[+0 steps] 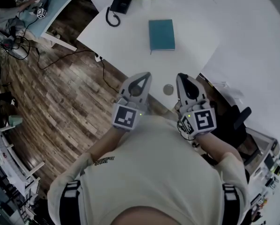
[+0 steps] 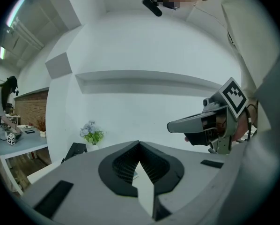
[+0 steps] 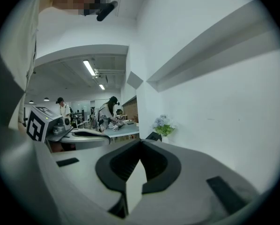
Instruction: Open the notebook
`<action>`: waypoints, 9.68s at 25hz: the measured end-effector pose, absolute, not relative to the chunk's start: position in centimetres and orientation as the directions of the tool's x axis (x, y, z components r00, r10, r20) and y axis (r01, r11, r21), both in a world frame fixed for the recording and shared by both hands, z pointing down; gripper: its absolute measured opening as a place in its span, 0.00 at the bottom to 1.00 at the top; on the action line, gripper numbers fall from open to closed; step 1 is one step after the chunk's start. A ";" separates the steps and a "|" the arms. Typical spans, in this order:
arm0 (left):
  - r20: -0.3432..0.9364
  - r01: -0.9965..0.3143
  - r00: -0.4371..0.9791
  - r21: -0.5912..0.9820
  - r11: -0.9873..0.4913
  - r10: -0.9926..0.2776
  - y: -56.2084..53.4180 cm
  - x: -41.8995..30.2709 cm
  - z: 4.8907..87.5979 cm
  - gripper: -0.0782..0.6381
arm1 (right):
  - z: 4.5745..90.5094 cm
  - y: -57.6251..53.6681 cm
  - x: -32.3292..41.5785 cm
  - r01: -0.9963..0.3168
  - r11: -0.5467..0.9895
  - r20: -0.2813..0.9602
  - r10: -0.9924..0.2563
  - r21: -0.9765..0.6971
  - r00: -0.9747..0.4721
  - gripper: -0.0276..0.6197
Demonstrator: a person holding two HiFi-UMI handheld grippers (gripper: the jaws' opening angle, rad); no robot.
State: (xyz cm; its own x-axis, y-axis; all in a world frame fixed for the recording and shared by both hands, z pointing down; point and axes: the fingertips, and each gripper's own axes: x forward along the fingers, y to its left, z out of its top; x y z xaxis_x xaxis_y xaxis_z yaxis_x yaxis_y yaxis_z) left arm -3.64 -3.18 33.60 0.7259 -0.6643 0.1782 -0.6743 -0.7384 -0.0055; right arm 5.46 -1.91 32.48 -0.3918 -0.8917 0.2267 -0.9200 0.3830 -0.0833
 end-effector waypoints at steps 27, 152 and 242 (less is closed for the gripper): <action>0.227 -0.752 0.649 0.046 -0.658 -0.726 -10.5 -1.9 34.9 0.12 | 33.3 -10.1 7.6 -0.887 0.448 0.242 -0.854 -0.109 -0.461 0.05; 0.687 -0.835 0.491 0.195 -0.514 -0.536 -25.6 -10.7 59.7 0.12 | 58.1 -24.3 -7.7 -0.734 0.671 0.516 -0.593 -0.108 -0.618 0.12; 0.156 -0.786 0.612 0.007 -0.619 -0.775 -7.8 -1.5 33.3 0.12 | 32.8 -6.3 3.3 -0.814 0.565 0.156 -0.799 -0.137 -0.581 0.05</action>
